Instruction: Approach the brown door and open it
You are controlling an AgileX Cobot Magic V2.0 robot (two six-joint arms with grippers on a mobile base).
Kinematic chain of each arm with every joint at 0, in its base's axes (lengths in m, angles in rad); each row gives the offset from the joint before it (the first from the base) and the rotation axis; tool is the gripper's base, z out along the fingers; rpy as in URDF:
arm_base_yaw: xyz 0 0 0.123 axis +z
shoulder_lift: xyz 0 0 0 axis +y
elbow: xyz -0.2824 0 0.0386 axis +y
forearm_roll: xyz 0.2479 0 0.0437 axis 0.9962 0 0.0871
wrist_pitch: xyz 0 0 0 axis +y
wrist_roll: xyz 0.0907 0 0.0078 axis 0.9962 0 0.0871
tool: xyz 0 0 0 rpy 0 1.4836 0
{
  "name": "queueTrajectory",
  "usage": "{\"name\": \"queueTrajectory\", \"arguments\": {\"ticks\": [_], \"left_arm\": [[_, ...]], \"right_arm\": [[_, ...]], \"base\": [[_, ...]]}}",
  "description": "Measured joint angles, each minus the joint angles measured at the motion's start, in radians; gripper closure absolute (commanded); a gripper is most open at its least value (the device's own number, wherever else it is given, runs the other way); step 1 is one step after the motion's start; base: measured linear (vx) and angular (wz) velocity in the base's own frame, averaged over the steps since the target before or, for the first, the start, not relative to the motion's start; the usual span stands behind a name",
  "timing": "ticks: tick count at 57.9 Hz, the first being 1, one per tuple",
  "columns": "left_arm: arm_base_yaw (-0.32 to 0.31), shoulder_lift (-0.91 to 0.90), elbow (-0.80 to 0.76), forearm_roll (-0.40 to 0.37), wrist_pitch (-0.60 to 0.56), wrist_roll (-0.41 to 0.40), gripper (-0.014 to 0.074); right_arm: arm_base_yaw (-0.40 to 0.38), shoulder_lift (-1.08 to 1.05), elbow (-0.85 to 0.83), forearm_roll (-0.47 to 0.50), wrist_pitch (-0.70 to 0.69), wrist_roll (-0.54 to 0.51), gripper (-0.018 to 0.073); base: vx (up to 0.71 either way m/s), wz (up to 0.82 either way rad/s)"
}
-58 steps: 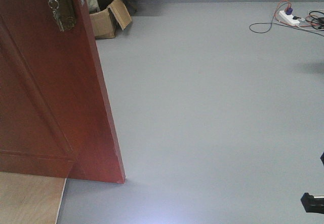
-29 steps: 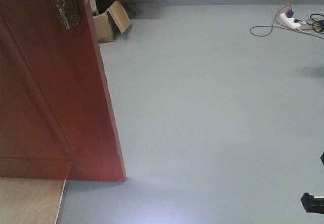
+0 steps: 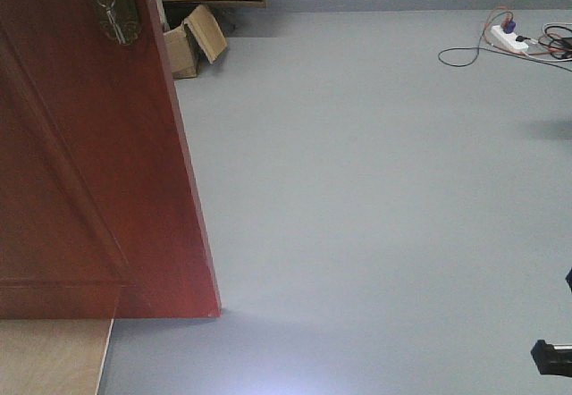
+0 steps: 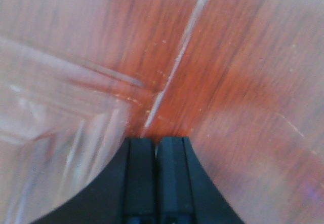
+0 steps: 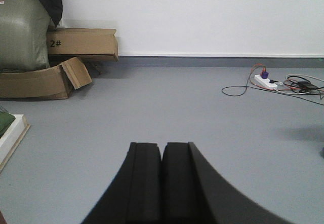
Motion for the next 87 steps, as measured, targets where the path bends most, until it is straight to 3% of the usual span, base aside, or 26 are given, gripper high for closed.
{"name": "queueTrajectory", "arguments": {"ticks": [69,77,87], "left_arm": [[0.0,-0.018,0.03,0.0,0.0,0.0,0.0603],[-0.002,-0.103,0.137,0.046,0.002,0.0,0.0603],[-0.008,-0.269,0.284,0.162,0.008,0.0,0.0603]], "right_arm": [[0.0,0.0,0.0,0.0,0.0,0.0,0.0559],[0.0,0.0,0.0,0.0,0.0,0.0,0.0559],[0.0,0.0,0.0,0.0,0.0,0.0,0.0559]], "base": [[0.0,0.0],[0.0,0.0],[0.0,0.0]]}}
